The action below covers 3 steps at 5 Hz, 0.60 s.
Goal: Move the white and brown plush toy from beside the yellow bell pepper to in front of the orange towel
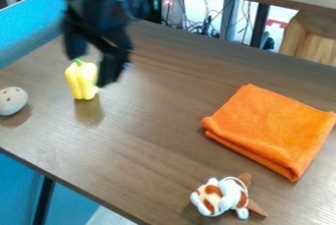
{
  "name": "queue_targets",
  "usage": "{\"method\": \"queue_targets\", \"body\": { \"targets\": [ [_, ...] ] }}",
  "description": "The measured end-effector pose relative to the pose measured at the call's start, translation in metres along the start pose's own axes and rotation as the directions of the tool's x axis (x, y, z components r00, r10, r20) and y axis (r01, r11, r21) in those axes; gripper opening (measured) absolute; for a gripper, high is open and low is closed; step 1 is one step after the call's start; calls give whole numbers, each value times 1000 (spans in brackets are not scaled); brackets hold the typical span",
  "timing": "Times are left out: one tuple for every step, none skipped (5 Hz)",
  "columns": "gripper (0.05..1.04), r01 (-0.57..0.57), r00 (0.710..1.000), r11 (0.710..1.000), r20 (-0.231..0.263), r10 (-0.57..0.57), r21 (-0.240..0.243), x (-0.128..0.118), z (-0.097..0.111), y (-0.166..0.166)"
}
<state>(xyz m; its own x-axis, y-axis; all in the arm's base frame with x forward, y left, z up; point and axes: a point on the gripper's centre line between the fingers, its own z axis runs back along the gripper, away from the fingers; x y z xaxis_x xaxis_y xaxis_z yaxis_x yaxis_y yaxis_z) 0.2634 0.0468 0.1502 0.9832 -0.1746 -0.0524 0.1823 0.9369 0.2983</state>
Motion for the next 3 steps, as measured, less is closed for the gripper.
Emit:
{"method": "queue_targets", "body": {
  "targets": [
    [1001,-132,988,991,-90,129,-28,-21,-21,45],
    [1001,-185,973,976,-158,166,-115,-37,-50,85],
    [1001,-177,976,973,-155,154,-151,-49,-64,126]
  ]
}}
